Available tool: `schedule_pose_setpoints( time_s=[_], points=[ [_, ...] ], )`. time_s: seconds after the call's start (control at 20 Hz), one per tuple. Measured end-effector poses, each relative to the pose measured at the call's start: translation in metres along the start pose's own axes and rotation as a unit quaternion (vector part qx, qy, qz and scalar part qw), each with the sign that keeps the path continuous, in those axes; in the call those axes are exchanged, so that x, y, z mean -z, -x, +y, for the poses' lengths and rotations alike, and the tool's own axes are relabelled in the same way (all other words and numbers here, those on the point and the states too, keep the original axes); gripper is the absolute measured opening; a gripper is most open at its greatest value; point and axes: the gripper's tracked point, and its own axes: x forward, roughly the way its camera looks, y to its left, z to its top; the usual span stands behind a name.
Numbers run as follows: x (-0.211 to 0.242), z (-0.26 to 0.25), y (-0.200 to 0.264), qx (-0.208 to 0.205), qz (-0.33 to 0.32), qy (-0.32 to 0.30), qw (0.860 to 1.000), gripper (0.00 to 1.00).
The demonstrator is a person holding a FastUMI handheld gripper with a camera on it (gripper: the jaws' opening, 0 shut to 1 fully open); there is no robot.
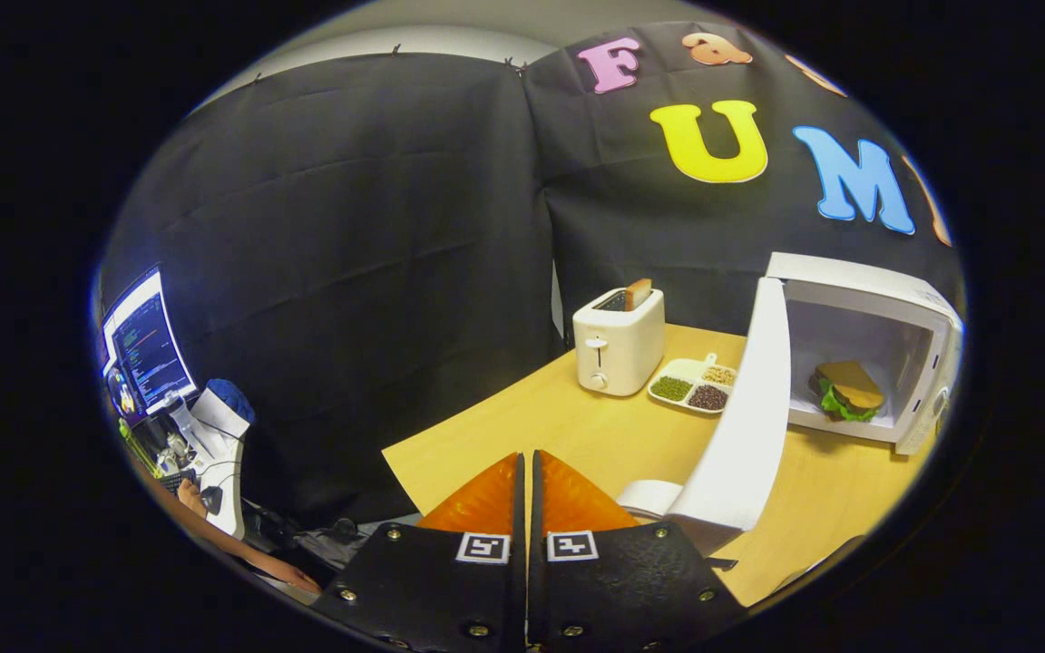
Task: Open the microwave, put the food inside, and close the microwave door.
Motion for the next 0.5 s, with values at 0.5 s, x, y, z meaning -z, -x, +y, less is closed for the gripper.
schedule_pose_setpoints(
  time_s=[0.5],
  points=[
    [0.014, -0.027, 0.017, 0.025, 0.019, -0.001, 1.000, 0.01]
  ],
)
